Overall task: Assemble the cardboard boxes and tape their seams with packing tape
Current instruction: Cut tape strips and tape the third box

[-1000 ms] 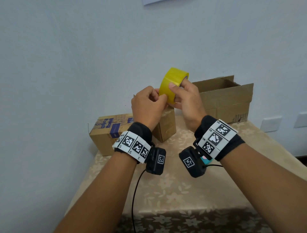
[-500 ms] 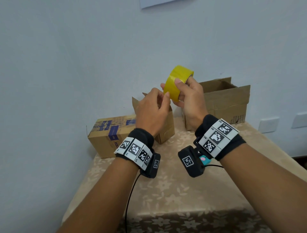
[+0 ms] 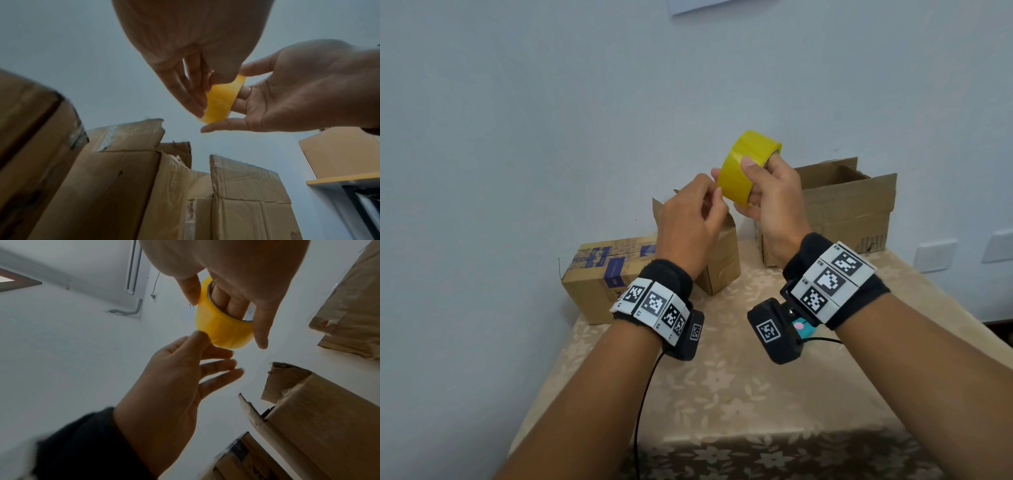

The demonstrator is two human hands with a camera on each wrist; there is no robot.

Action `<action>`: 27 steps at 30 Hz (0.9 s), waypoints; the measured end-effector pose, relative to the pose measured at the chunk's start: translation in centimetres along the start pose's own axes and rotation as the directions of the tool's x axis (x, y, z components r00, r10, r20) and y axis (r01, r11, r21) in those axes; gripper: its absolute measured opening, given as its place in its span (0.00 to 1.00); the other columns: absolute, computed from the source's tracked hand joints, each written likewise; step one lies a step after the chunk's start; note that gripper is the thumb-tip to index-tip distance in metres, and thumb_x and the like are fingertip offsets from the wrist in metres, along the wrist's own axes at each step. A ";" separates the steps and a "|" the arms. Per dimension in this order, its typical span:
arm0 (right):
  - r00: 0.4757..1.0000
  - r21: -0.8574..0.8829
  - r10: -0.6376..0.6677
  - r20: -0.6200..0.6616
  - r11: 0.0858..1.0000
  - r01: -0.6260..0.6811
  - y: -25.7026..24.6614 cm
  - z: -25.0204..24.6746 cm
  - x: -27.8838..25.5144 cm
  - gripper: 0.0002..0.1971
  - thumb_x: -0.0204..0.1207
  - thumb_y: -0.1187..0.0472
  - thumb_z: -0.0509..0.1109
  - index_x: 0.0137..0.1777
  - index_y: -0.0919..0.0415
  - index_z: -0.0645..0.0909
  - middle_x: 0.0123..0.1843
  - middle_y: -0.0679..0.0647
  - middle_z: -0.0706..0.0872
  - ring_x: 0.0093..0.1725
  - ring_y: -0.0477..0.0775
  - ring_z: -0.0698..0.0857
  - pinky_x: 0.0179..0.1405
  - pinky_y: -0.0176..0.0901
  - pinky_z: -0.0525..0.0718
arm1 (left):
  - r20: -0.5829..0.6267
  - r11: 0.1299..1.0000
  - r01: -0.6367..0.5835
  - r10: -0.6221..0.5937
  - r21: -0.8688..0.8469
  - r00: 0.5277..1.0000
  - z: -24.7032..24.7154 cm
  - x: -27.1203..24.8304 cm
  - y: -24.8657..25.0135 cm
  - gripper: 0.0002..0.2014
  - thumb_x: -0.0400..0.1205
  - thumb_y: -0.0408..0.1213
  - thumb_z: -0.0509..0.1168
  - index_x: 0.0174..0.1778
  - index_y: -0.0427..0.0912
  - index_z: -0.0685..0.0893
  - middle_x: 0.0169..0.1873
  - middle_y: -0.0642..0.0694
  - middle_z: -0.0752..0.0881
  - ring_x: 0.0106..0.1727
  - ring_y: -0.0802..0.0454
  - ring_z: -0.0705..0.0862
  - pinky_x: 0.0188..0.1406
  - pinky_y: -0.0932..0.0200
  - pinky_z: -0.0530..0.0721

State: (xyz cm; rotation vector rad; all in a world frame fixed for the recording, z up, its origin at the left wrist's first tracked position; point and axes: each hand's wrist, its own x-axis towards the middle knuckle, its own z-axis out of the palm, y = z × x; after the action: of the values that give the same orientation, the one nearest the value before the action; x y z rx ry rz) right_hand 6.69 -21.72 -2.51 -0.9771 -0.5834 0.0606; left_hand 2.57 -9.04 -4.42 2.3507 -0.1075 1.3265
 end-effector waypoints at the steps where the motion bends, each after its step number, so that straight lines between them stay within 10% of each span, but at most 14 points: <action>1: 1.000 -0.007 -0.012 0.000 1.000 0.012 0.1 0.1 -0.1 0.15 0.91 0.62 0.62 0.70 0.72 0.76 0.61 0.66 0.91 0.59 0.56 0.93 0.44 0.35 0.88 | -0.013 0.999 0.024 -0.024 -0.027 1.000 0.0 0.0 0.0 0.09 0.87 0.38 0.63 0.41 0.41 0.79 0.31 0.48 0.85 0.34 0.48 0.84 0.36 0.43 0.83; 6: 0.999 -0.040 -0.047 0.008 0.998 0.048 0.5 0.8 -0.5 0.13 0.91 0.63 0.62 0.68 0.71 0.77 0.63 0.67 0.90 0.59 0.54 0.93 0.42 0.30 0.86 | 0.019 0.993 0.102 -0.101 -0.063 0.995 -0.3 -0.1 -0.1 0.11 0.84 0.43 0.60 0.40 0.41 0.77 0.32 0.46 0.85 0.35 0.44 0.85 0.37 0.38 0.85; 12: 0.997 -0.081 -0.079 -0.025 0.994 0.076 0.9 0.9 -0.3 0.10 0.91 0.61 0.63 0.64 0.68 0.79 0.61 0.64 0.92 0.59 0.54 0.93 0.47 0.34 0.87 | 0.027 0.993 0.064 -0.067 0.098 0.997 -0.6 -0.3 0.1 0.11 0.86 0.48 0.59 0.47 0.44 0.78 0.38 0.52 0.84 0.37 0.53 0.82 0.37 0.54 0.77; 17: 0.993 -0.150 -0.092 -0.079 0.986 0.079 1.6 1.4 -0.2 0.16 0.82 0.47 0.67 0.58 0.60 0.80 0.60 0.63 0.91 0.63 0.63 0.90 0.69 0.68 0.84 | 0.010 0.985 0.029 -0.031 0.170 0.999 -0.5 0.0 0.3 0.09 0.89 0.40 0.59 0.47 0.42 0.79 0.36 0.48 0.84 0.36 0.49 0.80 0.38 0.47 0.79; 27: 0.992 -0.214 -0.122 -0.038 0.970 0.112 1.8 2.0 -0.6 0.18 0.80 0.42 0.68 0.57 0.57 0.81 0.56 0.63 0.91 0.60 0.68 0.90 0.64 0.75 0.84 | -0.087 0.975 0.190 -0.200 -0.115 0.976 -0.6 0.5 0.9 0.11 0.75 0.41 0.65 0.32 0.38 0.77 0.26 0.44 0.82 0.32 0.41 0.83 0.35 0.38 0.84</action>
State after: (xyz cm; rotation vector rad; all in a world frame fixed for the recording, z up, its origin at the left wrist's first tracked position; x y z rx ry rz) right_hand 5.51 -19.35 -3.35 -1.1456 -0.6077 -0.1342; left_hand 2.14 -9.56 -3.42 2.1422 0.0797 1.3039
